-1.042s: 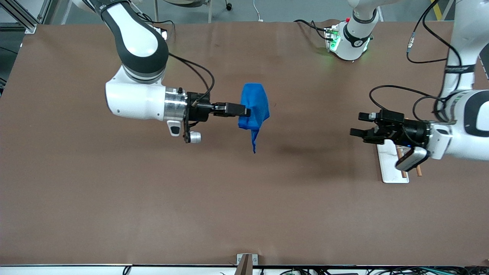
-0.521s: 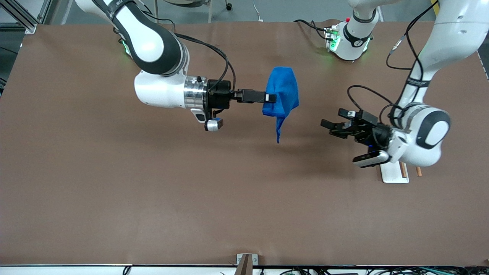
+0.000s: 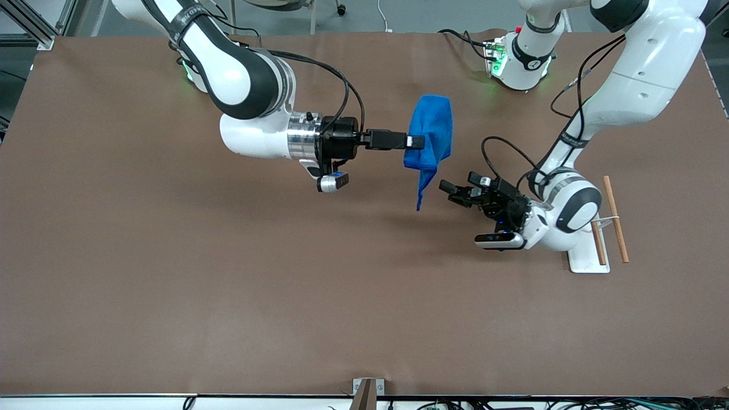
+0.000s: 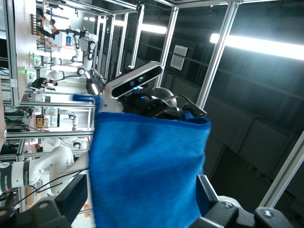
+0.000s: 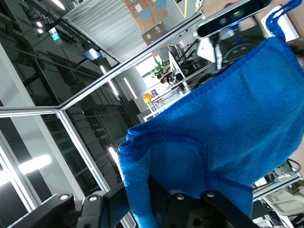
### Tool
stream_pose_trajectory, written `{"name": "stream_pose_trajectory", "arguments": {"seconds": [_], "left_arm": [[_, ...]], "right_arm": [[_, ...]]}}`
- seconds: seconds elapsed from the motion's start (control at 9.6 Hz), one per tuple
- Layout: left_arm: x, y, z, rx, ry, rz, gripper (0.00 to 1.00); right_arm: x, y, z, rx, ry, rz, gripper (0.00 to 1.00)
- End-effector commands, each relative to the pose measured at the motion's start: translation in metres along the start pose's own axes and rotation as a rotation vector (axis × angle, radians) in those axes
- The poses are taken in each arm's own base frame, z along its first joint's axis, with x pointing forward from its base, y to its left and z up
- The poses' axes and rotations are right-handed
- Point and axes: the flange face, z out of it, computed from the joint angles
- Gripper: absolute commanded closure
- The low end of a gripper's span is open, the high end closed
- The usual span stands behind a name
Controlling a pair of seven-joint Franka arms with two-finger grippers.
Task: Right arm passes towel to left arm to hang
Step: 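Carry the towel toward the left gripper and grasp its hanging edge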
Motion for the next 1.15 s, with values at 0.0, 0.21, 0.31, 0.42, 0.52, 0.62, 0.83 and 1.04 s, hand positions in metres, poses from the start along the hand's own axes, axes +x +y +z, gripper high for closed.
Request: {"name": "stream_pose_trajectory", "arguments": {"seconds": [0.0,0.21,0.31,0.42,0.52,0.62,0.83,1.04], "left_arm": [[0.0,-0.031,-0.002,-0.037,0.019,-0.018,0.0],[0.0,-0.042,0.015,-0.054,0.01,-0.031,0.0],[0.0,-0.047,0.028,-0.054,-0.007,-0.035,0.0],[-0.001,-0.048,0.031,-0.056,-0.01,-0.033,0.01],[-0.001,-0.046,0.031,-0.064,-0.018,-0.031,0.08],[-0.001,-0.043,0.032,-0.068,-0.025,-0.027,0.18],[-0.002,-0.035,0.028,-0.078,-0.04,-0.016,0.52],[-0.003,-0.03,0.025,-0.082,-0.046,-0.01,0.85]], "right_arm": [[-0.003,-0.002,0.001,0.03,0.006,-0.026,1.0],[0.0,0.001,0.0,0.026,0.011,-0.023,1.0],[0.004,0.006,0.001,0.022,0.012,-0.017,1.0],[0.007,0.021,0.008,0.008,0.006,-0.006,1.0],[0.002,0.018,0.014,0.015,-0.004,-0.011,1.0],[0.003,0.017,0.013,0.015,0.0,-0.014,1.0],[0.005,0.017,0.011,0.016,0.001,-0.015,1.0],[0.005,0.017,0.011,0.016,0.001,-0.015,1.0]]}}
